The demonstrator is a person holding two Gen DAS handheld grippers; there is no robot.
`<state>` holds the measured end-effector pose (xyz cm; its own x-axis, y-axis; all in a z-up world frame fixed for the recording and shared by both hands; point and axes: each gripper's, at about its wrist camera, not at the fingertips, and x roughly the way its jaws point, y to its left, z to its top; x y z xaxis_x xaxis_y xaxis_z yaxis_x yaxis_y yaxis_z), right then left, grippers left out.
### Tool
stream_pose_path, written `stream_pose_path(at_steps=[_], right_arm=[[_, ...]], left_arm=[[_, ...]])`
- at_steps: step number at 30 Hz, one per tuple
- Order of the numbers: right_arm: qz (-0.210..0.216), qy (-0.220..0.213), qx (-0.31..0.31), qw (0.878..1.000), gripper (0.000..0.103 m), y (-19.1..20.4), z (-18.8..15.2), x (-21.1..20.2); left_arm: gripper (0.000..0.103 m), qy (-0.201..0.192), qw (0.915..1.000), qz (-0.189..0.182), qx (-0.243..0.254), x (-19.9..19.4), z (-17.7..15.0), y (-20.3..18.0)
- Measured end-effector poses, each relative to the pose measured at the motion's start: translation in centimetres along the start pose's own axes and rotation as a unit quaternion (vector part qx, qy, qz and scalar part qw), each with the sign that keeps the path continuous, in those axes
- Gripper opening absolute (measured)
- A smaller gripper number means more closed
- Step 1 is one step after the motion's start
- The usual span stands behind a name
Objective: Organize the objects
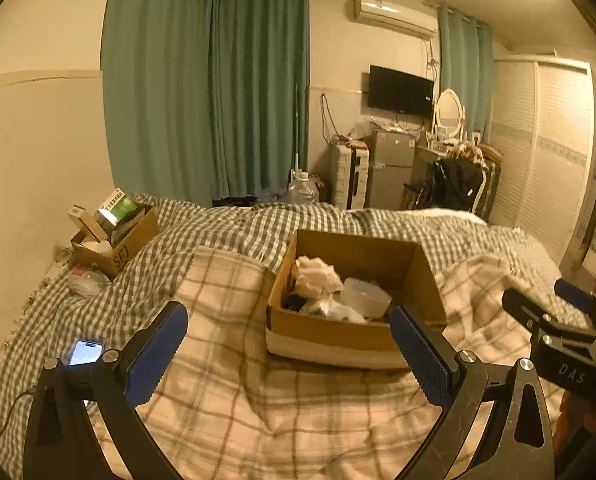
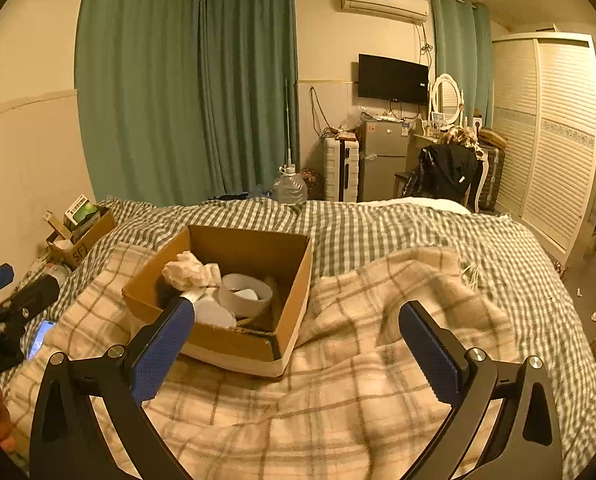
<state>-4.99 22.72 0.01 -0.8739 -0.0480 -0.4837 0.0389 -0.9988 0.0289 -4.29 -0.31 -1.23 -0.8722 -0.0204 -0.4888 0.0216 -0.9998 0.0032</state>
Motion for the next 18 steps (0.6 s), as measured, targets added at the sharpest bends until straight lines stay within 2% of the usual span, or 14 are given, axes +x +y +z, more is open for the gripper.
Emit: stream_pose_path(at_steps=[10,18], right_arm=[[-0.024,-0.012,-0.045,0.999,0.103,1.4,-0.6,0.1],[-0.012,-0.012,-0.045,0.999,0.103,1.7,-0.5,-0.3]], left_arm=[[0.103,0.007,0.9999,0.007,0.009,0.7,-1.2,0.4],[0.103,0.001,0.9998,0.009,0.020,-0.3,-1.1,-0.1]])
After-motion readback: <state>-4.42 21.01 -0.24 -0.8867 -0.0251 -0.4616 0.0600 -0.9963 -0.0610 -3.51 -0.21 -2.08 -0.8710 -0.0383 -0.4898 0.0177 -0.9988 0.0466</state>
